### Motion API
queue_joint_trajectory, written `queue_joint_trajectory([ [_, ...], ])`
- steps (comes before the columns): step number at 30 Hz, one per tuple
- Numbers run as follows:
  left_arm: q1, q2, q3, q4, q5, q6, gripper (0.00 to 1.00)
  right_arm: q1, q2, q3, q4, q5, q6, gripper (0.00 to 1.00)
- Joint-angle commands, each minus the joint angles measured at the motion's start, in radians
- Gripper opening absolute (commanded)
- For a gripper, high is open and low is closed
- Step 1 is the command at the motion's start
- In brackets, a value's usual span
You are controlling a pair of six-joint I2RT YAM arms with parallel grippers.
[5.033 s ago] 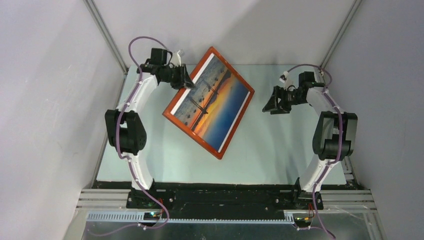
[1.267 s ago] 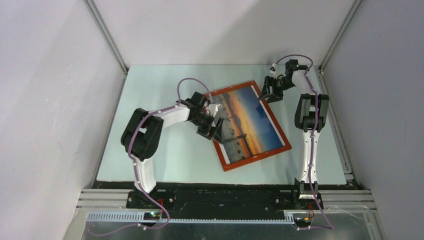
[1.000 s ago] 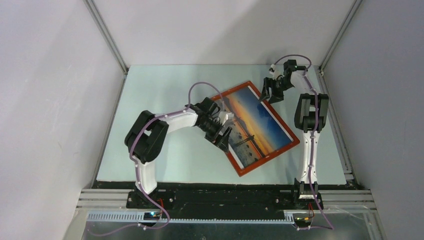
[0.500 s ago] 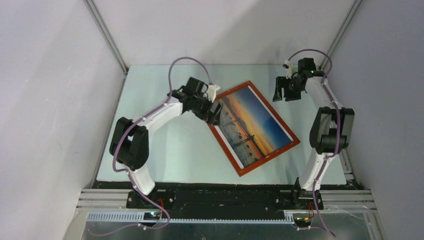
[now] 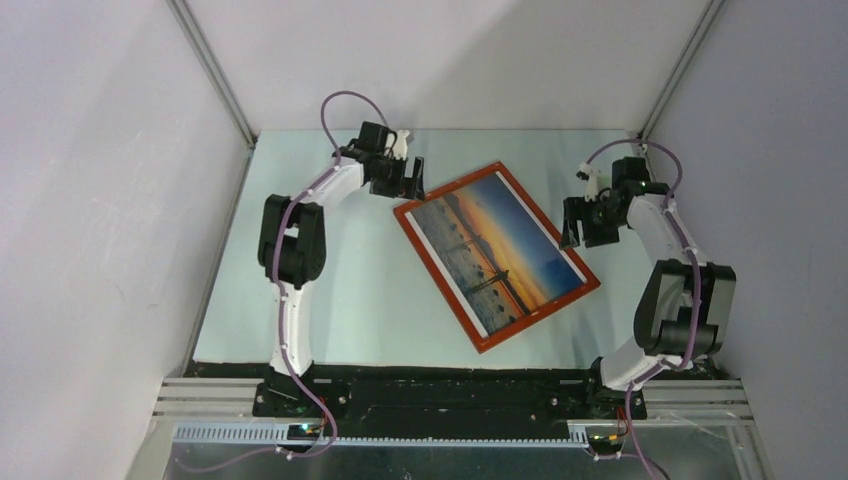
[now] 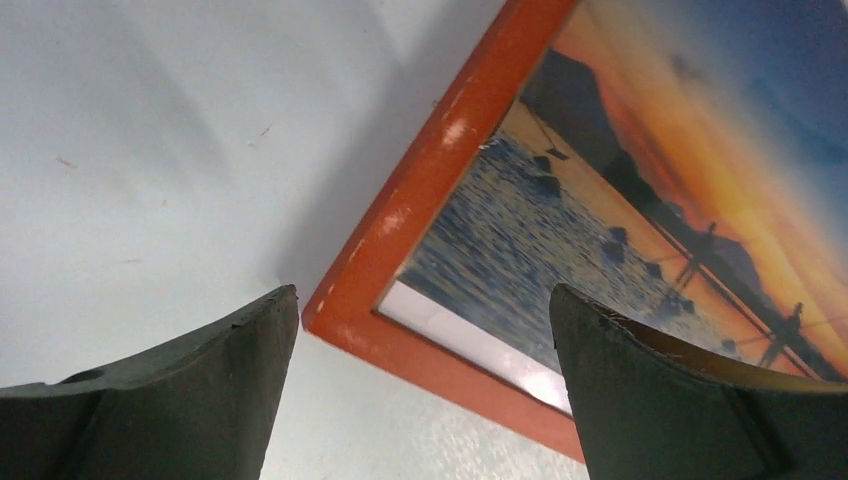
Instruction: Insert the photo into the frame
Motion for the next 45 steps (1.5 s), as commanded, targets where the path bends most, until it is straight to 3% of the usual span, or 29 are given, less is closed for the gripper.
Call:
queue_joint_trajectory([
  [1,-0.001,0.063,0.093,-0.008,0.015,-0.068,1.0,-0.028,-0.126,-0.06,-0.071,-0.033,-0.065,0.72],
  [18,-0.001,0.127,0.042,-0.011,0.166,-0.114,1.0,-0.139,-0.261,-0.324,-0.148,-0.011,-0.242,0.71],
  [35,-0.001,0.021,-0.154,-0.009,0.244,-0.052,1.0,-0.142,-0.02,-0.34,-0.007,0.022,-0.235,0.7],
  [45,0.0,-0.052,-0.288,-0.005,0.253,-0.031,1.0,-0.142,0.09,-0.207,-0.001,-0.025,-0.186,0.7],
])
